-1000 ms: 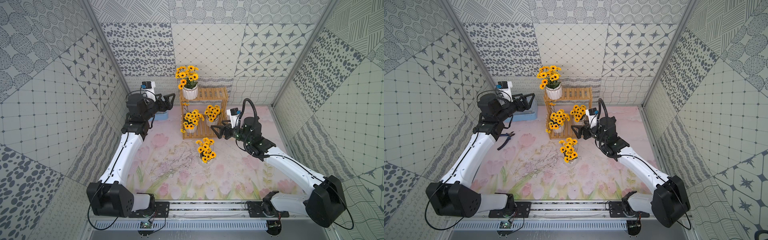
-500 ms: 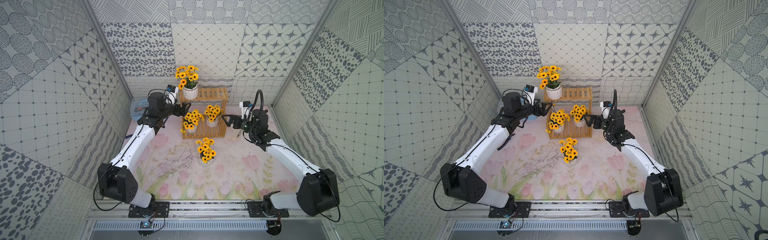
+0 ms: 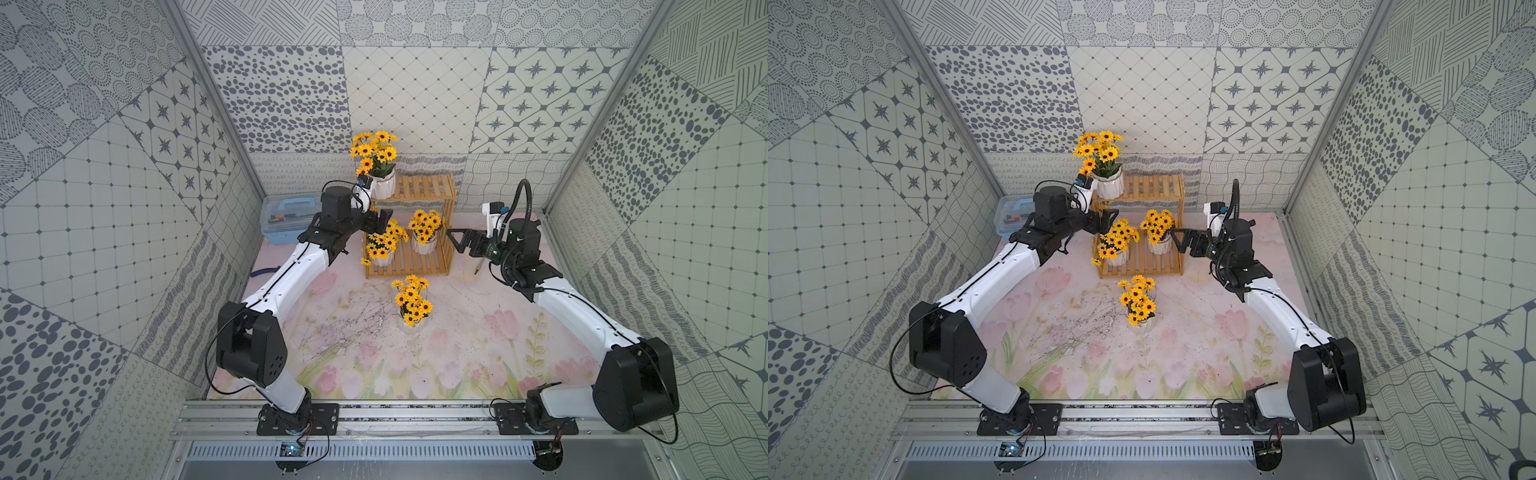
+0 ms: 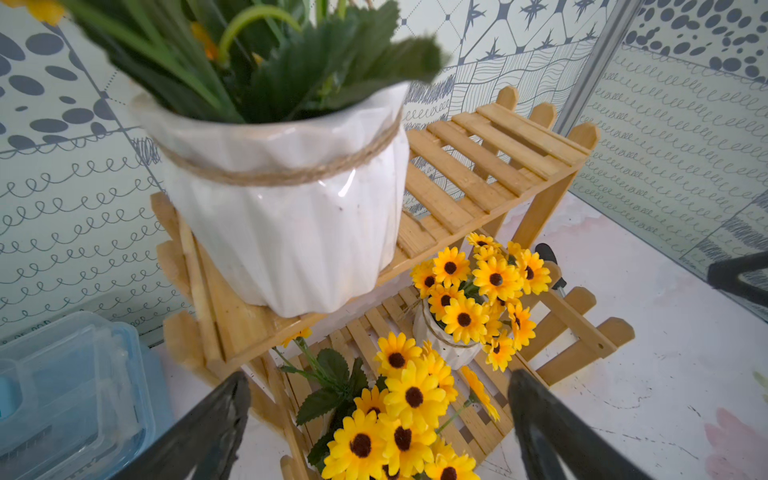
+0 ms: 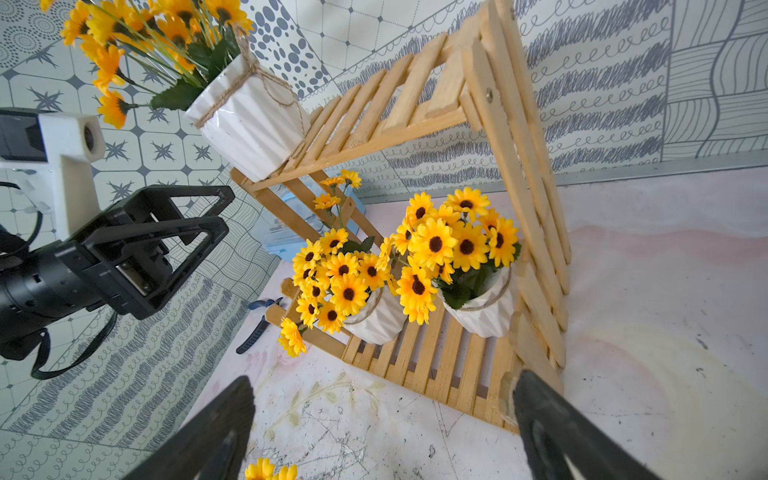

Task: Take the sunflower pots off the shelves
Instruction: Pick up the sunflower pot from the shelf.

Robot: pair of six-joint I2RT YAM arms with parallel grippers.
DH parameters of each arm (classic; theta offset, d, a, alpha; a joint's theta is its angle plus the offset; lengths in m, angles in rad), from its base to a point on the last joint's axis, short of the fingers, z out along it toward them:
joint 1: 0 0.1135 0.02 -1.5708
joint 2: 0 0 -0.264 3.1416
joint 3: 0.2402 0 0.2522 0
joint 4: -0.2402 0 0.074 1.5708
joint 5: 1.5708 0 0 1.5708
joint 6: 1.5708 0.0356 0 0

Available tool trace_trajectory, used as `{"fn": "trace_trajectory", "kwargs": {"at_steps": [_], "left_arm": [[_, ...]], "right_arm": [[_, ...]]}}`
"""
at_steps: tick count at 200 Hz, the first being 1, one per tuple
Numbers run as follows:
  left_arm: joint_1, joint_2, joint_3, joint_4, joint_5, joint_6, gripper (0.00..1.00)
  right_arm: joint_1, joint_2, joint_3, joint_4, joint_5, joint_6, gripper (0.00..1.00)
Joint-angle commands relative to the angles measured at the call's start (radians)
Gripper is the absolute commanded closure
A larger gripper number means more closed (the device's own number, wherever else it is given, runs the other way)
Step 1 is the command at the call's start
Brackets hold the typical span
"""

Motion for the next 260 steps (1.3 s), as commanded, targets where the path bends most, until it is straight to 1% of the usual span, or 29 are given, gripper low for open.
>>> {"fn": "trace_trajectory", "kwargs": {"at_steps": [1,39,77,126,174,221,260], "left_arm": [[-0.009,0.008,0.01,0.142,-0.045,0.041,0.03],[-0.011,-0.018,-0.024,0.186,-0.04,0.043,0.03],[-0.012,-0.01,-0.06,0.268,-0.043,0.053,0.03],[-0.012,0.022,-0.048,0.337,-0.045,0.057,0.03],[-0.012,0.059,-0.011,0.35,-0.02,0.075,0.03],[-0.007,0.099,0.023,0.379,-0.029,0.059,0.03],[-0.005,0.132,0.062,0.383,-0.005,0.045,0.03]], "right_arm": [[-0.01,0.009,-0.014,0.063,-0.027,0.02,0.02],[-0.013,0.025,-0.022,0.081,-0.041,0.031,0.02],[-0.013,0.038,-0.015,0.088,-0.052,0.039,0.02],[-0.015,0.04,-0.004,0.082,-0.061,0.047,0.02],[-0.015,0.031,-0.023,0.089,-0.065,0.058,0.02],[-0.015,0.019,-0.031,0.08,-0.067,0.056,0.02],[-0.015,0.006,-0.032,0.064,-0.062,0.043,0.02]]}}
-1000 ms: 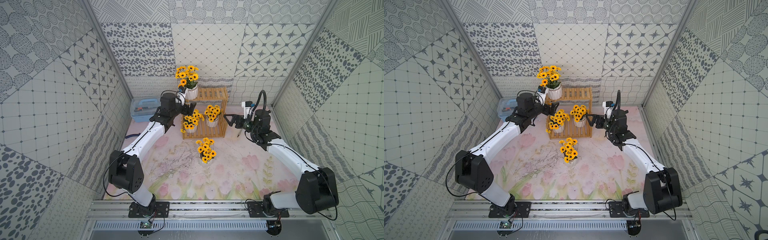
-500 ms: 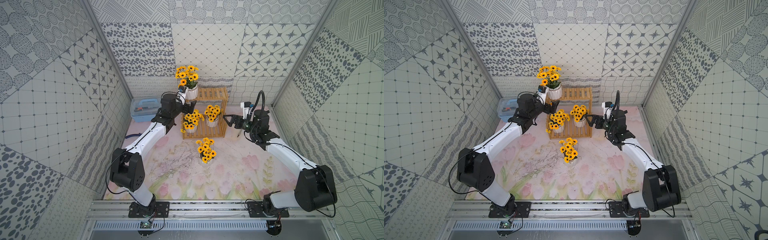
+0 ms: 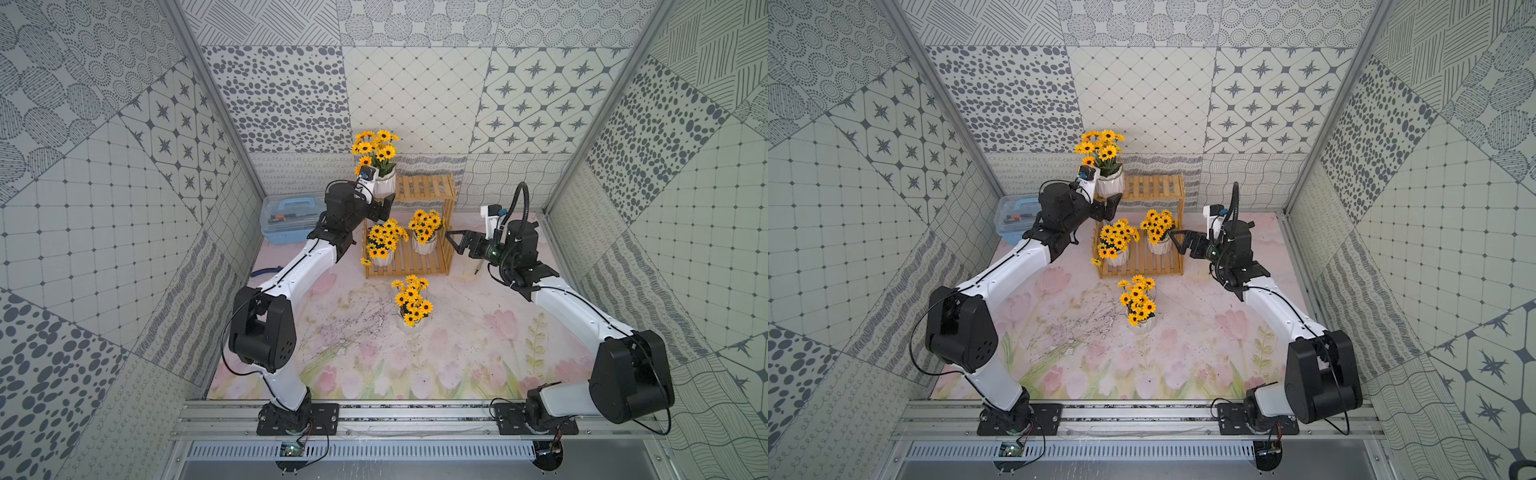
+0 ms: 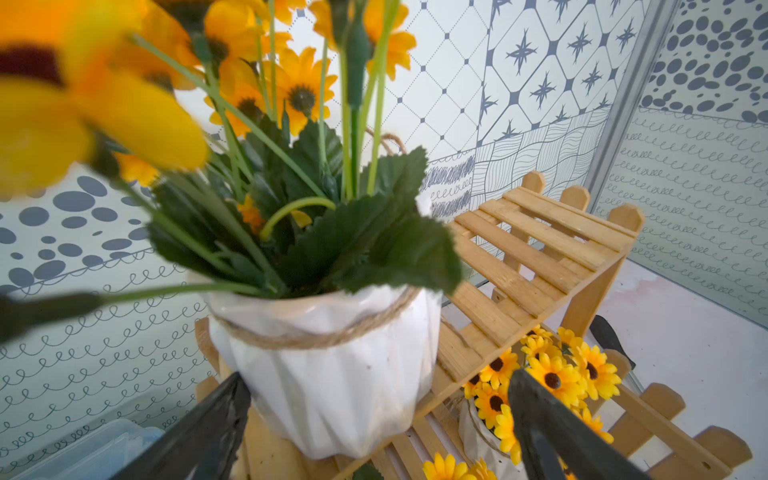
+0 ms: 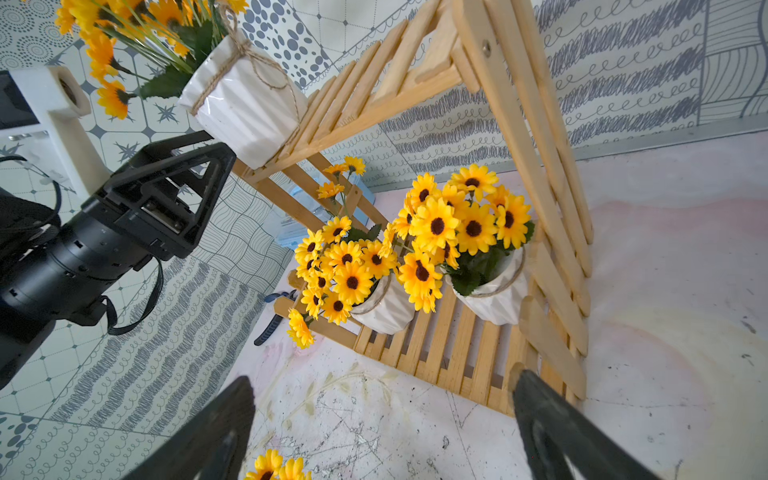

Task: Take the sunflower pots off the shelves
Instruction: Pick up the sunflower pot from the shelf.

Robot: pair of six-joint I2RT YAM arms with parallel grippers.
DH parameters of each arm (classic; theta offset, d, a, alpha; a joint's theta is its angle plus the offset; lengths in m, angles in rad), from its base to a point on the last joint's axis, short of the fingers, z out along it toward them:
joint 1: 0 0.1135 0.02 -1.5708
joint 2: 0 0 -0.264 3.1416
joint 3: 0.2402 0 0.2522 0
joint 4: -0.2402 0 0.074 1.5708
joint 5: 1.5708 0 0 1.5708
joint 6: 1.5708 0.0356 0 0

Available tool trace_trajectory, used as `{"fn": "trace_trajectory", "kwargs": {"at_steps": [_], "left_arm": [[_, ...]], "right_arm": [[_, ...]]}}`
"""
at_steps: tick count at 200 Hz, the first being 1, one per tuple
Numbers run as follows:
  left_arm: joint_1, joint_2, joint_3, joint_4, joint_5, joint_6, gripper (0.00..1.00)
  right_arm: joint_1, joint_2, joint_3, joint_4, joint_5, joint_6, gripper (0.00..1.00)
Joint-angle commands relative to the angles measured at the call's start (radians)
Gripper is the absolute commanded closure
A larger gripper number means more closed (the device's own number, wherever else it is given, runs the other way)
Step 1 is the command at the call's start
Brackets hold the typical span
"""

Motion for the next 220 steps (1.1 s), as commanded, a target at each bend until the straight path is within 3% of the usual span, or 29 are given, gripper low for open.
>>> {"fn": "trace_trajectory", "kwargs": {"at_steps": [1,38,72,220], "left_arm": [[-0.003,0.024,0.04,0.08,0.035,-0.004,0.03],[-0.004,0.032,0.057,0.063,0.056,-0.008,0.03],[-0.003,0.033,0.043,0.078,-0.006,-0.002,0.03],[-0.004,0.125,0.117,0.092,-0.061,-0.002,0.03]], "right_arm": [[-0.003,-0.029,-0.013,0.024,-0.004,-0.009,0.02],[-0.003,-0.033,-0.02,0.021,-0.005,-0.015,0.02],[-0.003,-0.027,-0.017,0.023,-0.014,-0.017,0.02],[-0.006,-0.041,-0.021,0.007,-0.015,-0.04,0.02]]}}
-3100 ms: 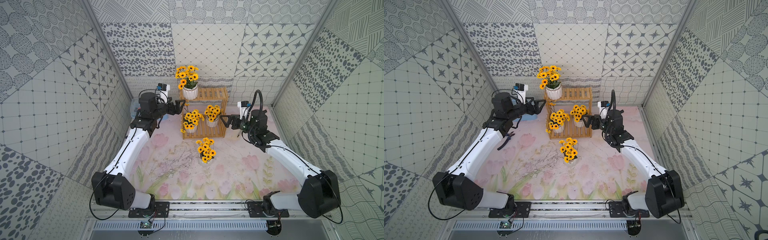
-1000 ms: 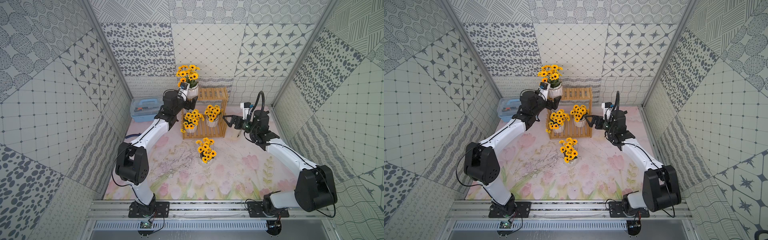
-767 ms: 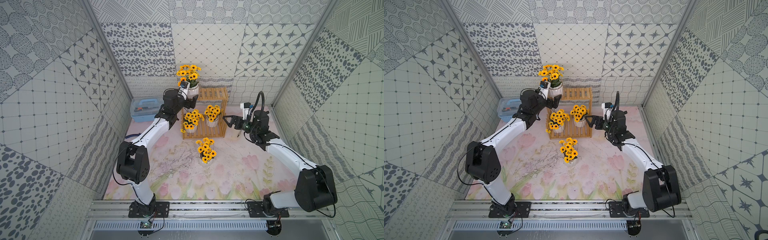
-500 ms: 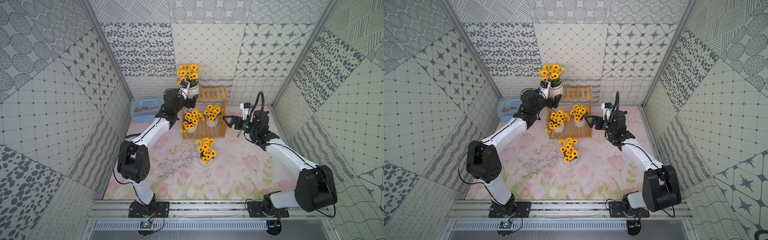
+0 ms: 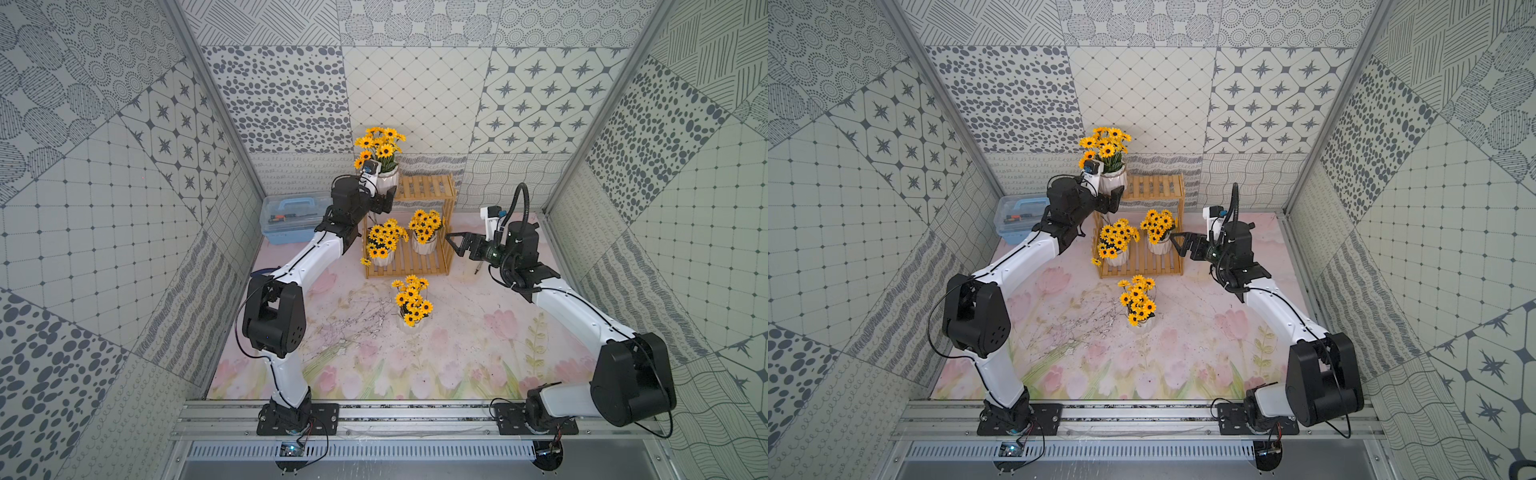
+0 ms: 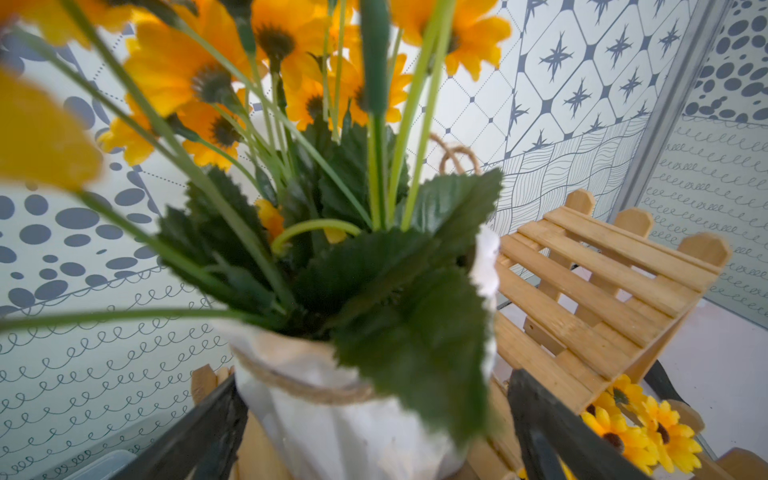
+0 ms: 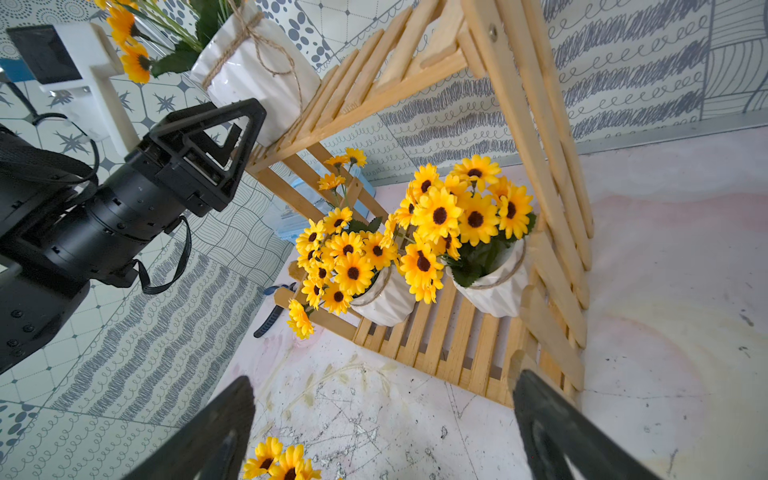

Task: Take the sunflower pots off the shelves
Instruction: Pick up the sunflower pot from the shelf.

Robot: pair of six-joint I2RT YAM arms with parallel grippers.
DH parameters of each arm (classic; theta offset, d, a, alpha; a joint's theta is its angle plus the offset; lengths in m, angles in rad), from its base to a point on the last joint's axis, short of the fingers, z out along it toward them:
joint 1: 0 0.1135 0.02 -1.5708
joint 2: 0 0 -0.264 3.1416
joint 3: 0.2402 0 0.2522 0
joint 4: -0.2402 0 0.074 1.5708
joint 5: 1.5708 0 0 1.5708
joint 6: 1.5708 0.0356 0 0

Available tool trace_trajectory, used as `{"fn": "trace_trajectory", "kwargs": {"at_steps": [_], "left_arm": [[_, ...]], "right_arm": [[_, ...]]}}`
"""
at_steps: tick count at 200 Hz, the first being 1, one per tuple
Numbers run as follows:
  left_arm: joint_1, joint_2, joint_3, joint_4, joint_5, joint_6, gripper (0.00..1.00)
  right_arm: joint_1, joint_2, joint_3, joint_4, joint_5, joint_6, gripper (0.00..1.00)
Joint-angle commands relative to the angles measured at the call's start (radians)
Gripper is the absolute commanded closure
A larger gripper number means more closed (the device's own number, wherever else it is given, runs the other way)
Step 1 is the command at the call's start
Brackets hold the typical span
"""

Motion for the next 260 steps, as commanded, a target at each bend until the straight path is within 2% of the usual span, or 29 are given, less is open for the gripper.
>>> {"fn": "trace_trajectory", "kwargs": {"at_steps": [1,128,260], "left_arm": [[-0.004,0.011,0.01,0.056,-0.012,-0.003,0.03],[-0.004,0.028,-0.042,0.222,-0.004,-0.057,0.03],[-0.006,0.038,-0.048,0.25,0.076,-0.073,0.03]], "right_arm": [[-0.006,-0.025,-0.012,0.026,-0.006,-0.021,0.02],[-0.008,-0.041,-0.018,0.011,-0.009,-0.028,0.02],[-0.01,-0.054,-0.024,0.005,-0.014,-0.033,0.02]]}}
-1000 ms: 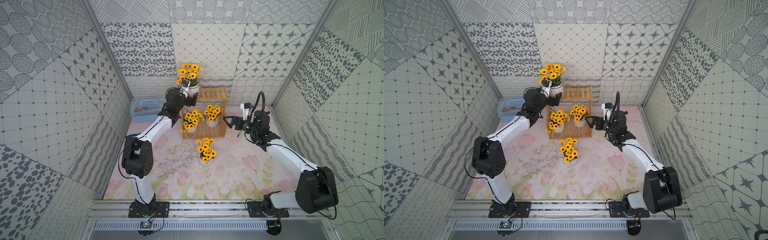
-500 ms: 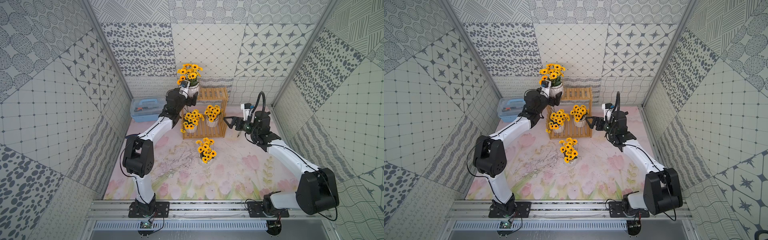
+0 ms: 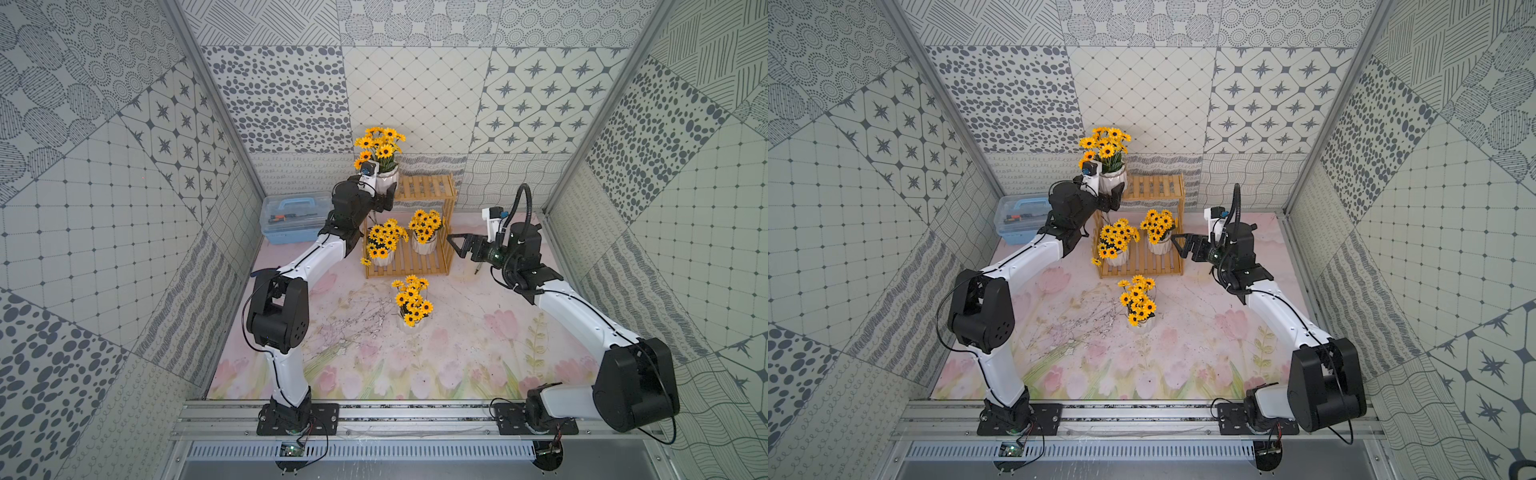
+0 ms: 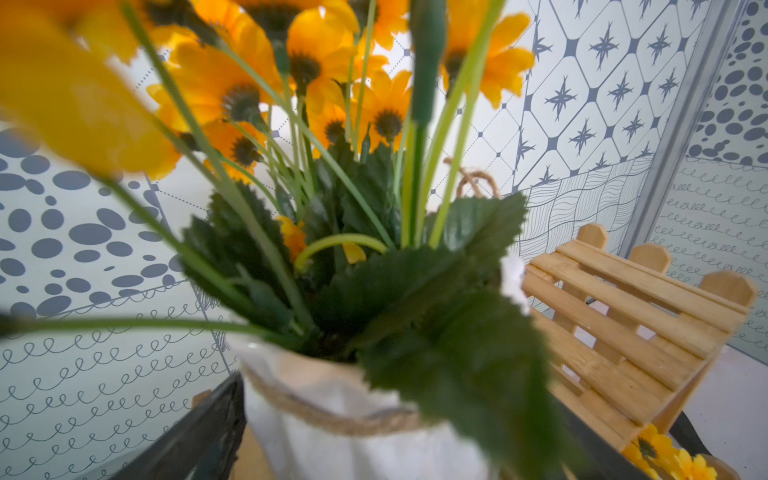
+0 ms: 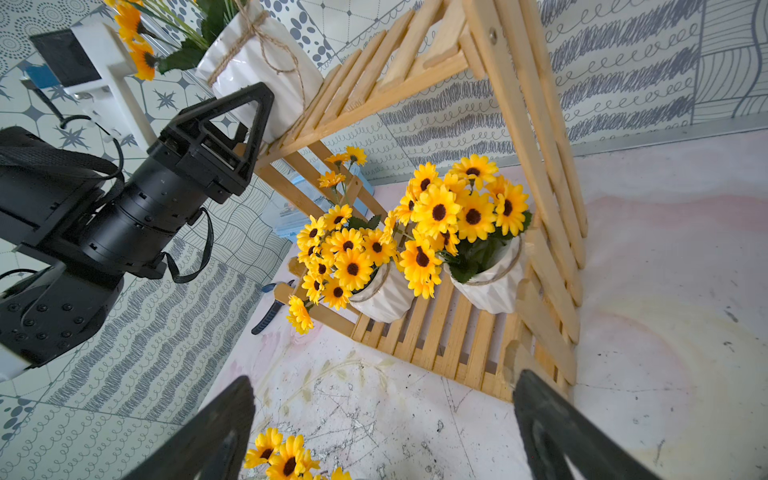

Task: Take the sunflower pots off the shelves
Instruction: Pick up the sunflower pot from the shelf.

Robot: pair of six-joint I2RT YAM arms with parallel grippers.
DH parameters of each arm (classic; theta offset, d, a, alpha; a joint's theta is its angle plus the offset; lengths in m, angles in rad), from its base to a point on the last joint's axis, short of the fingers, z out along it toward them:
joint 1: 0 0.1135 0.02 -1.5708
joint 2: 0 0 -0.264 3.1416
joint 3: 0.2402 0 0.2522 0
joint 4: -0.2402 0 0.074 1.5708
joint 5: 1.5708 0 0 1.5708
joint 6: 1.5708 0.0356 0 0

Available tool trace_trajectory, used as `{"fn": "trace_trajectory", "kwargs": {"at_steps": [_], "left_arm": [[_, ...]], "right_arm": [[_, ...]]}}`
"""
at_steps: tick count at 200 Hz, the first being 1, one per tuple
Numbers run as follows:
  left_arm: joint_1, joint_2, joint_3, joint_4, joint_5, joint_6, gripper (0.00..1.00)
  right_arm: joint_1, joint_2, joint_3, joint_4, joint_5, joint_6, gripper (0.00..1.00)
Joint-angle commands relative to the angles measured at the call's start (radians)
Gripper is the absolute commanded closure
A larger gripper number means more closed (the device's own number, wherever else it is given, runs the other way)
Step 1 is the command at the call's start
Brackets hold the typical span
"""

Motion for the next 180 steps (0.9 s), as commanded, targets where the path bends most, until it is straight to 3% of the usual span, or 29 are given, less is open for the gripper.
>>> {"fn": "trace_trajectory", "kwargs": {"at_steps": [1,108,180], "left_arm": [[-0.006,0.002,-0.001,0.061,0.083,-0.036,0.03],[-0.011,0.032,0.068,0.018,0.166,-0.033,0.03],[-0.01,0.058,0.083,0.023,0.141,-0.044,0.03]], "right_arm": [[-0.004,-0.029,-0.012,0.022,-0.014,-0.018,0.02],[-0.006,-0.038,-0.012,0.018,-0.016,-0.019,0.02],[-0.006,-0.038,-0.011,0.014,-0.018,-0.023,0.02]]}}
